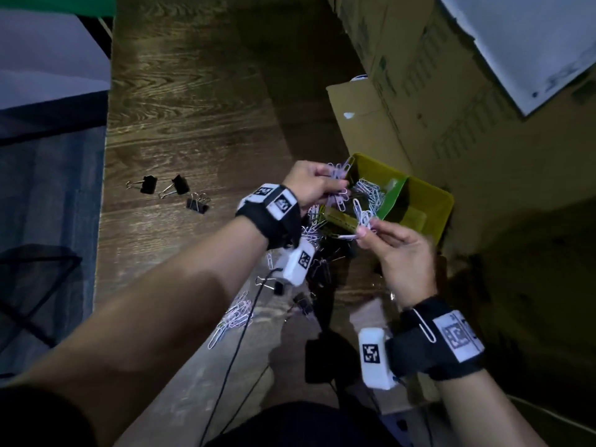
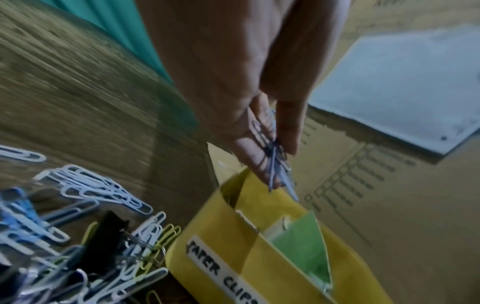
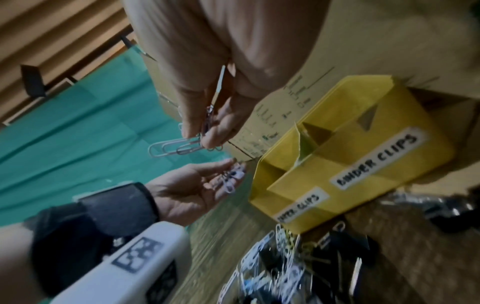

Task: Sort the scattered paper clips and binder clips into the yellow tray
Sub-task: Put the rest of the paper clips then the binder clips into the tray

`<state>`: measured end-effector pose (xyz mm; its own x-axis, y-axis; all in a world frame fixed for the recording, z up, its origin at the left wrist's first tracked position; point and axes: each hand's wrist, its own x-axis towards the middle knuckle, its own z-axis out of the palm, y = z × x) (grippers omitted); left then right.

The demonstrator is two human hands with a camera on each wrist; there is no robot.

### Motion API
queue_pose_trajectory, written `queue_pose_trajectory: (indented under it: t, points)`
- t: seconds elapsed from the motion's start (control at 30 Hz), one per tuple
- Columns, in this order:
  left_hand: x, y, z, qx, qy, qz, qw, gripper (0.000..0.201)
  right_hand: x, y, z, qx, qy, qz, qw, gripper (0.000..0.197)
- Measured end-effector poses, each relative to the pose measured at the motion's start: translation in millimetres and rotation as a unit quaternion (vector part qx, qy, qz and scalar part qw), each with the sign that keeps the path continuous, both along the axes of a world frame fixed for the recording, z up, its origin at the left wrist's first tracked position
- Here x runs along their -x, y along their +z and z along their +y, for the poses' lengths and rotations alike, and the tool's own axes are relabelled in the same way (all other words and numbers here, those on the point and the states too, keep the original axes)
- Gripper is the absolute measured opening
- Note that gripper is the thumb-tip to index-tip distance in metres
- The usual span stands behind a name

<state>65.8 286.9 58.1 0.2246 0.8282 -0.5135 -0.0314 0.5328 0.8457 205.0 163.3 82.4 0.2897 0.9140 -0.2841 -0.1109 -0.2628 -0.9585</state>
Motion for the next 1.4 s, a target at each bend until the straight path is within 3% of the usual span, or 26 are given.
queue_pose_trajectory:
  t: [0.1,0.17,0.23,0.33,0.47,0.53,0.67,0.73,0.8,0.9,0.97,1.07,1.17,1.3,1.4]
  points:
    - [-30,-22,15,-0.048,-0.036,0.139,0.988,0.011,-17,1,22,-0.014,-0.035,-0.033,0.999,0.027]
    - [-41,-32,20,-0.085,-0.096,0.242,0.962,0.015,-28,0,41,-0.011,-0.023,-0.067,0.997,0.03]
    - [-44,-38,22,-0.099,-0.156,0.295,0.938,0.026,-37,-7,60,0.008,-0.01,-0.104,0.995,0.03]
    - [-41,-39,18,-0.11,-0.181,0.289,0.934,0.035,-47,-21,88,0.043,0.009,-0.194,0.98,0.032]
    - [-17,-26,2,-0.102,-0.016,0.146,0.984,0.022,-43,-37,111,0.054,0.087,-0.317,0.943,0.029]
    - [9,-22,-9,-0.085,0.038,0.103,0.99,0.018,-37,-44,117,0.074,0.16,-0.375,0.91,0.03]
    - [79,-32,-38,-0.058,0.044,0.155,0.985,0.012,-26,-51,120,0.125,0.255,-0.421,0.862,0.042]
    - [119,-46,-60,-0.089,-0.046,0.294,0.951,0.012,-21,-48,115,0.102,0.265,-0.431,0.856,0.041]
    - [154,-64,-84,-0.153,-0.149,0.438,0.873,0.026,-12,-40,104,0.06,0.26,-0.423,0.866,0.037]
    - [183,-90,-125,-0.19,-0.246,0.474,0.824,0.056,12,-25,80,-0.028,0.247,-0.409,0.878,0.029]
    - [185,-108,-153,-0.198,-0.303,0.496,0.789,0.065,33,-19,59,-0.062,0.283,-0.407,0.866,0.026]
    - [180,-125,-196,-0.181,-0.355,0.514,0.76,0.073,66,-24,22,-0.074,0.392,-0.384,0.833,0.023]
    - [174,-124,-226,-0.214,-0.348,0.513,0.755,0.066,99,-50,-17,-0.076,0.524,-0.375,0.761,0.025]
    - [187,-104,-241,-0.238,-0.246,0.523,0.781,0.065,134,-87,-62,-0.047,0.609,-0.407,0.679,0.053]
    - [191,-88,-245,-0.128,-0.183,0.562,0.797,0.085,155,-100,-79,-0.046,0.6,-0.506,0.618,0.071]
